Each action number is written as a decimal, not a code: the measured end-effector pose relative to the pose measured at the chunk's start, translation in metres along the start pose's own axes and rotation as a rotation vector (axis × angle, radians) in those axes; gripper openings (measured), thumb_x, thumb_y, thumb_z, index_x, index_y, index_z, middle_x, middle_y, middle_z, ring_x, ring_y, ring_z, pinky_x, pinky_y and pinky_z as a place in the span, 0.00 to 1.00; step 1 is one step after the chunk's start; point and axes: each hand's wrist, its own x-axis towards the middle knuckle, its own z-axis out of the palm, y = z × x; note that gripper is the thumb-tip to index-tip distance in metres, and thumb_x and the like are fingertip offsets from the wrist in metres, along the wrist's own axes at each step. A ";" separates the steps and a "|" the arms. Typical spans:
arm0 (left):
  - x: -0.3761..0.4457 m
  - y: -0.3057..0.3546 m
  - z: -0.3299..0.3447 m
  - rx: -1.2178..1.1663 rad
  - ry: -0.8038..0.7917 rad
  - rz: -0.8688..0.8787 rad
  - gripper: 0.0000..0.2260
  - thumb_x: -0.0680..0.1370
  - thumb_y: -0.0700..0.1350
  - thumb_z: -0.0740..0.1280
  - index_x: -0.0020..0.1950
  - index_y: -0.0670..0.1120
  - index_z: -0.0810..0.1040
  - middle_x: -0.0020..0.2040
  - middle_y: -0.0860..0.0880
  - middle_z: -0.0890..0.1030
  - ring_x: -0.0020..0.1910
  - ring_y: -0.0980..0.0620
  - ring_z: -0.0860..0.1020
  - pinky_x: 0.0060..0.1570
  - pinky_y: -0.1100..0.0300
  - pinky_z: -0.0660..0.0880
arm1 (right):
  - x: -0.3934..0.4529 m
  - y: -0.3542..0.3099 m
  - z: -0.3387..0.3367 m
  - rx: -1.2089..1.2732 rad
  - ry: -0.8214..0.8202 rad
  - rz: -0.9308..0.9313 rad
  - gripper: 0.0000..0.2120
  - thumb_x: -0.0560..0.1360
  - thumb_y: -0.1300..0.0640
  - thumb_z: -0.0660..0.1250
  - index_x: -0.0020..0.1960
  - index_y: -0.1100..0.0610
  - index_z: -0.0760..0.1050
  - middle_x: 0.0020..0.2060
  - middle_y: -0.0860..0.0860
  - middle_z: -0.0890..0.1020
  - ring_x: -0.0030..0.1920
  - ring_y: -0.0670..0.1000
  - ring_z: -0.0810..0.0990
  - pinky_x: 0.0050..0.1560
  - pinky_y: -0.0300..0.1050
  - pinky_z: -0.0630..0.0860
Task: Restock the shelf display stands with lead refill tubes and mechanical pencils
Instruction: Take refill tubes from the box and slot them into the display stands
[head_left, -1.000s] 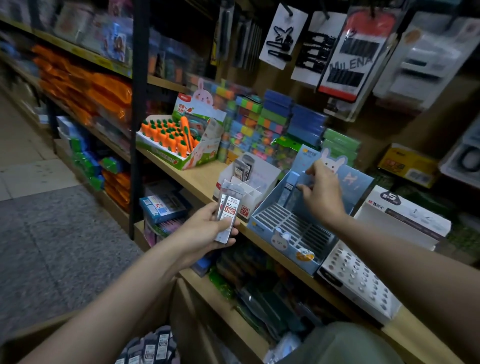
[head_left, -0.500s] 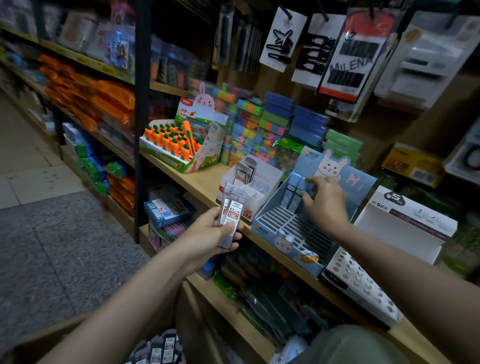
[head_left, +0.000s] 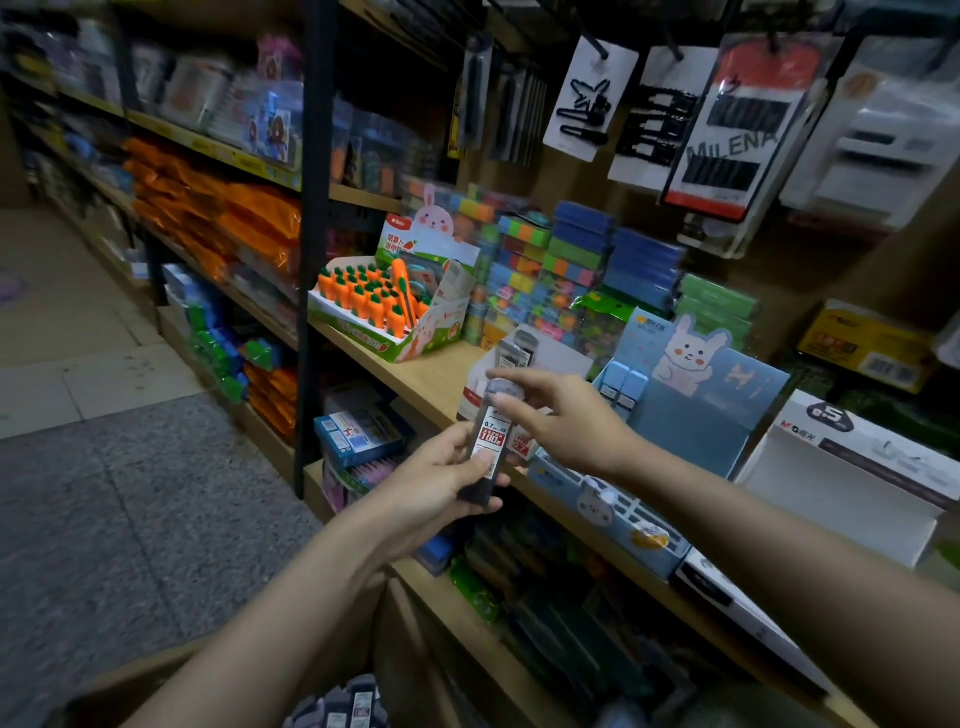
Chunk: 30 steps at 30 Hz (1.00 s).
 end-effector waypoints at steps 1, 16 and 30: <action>-0.001 0.000 -0.001 0.022 -0.005 -0.003 0.13 0.82 0.37 0.58 0.66 0.44 0.72 0.53 0.46 0.80 0.49 0.49 0.78 0.46 0.56 0.77 | 0.003 -0.001 0.001 0.040 -0.020 0.016 0.15 0.79 0.51 0.66 0.64 0.51 0.77 0.48 0.40 0.82 0.46 0.34 0.80 0.47 0.30 0.77; 0.055 0.002 -0.022 0.619 0.642 0.230 0.21 0.76 0.52 0.70 0.67 0.49 0.73 0.65 0.50 0.73 0.61 0.54 0.72 0.59 0.60 0.70 | 0.084 0.027 -0.032 -0.146 0.440 0.067 0.10 0.77 0.54 0.69 0.57 0.55 0.79 0.49 0.51 0.83 0.48 0.48 0.80 0.49 0.43 0.77; 0.110 -0.015 0.003 0.412 0.624 0.268 0.16 0.72 0.53 0.73 0.58 0.56 0.74 0.47 0.61 0.78 0.43 0.65 0.77 0.38 0.68 0.70 | 0.101 0.072 -0.019 -0.208 0.487 0.166 0.14 0.77 0.48 0.68 0.59 0.54 0.78 0.51 0.53 0.84 0.52 0.56 0.81 0.51 0.48 0.76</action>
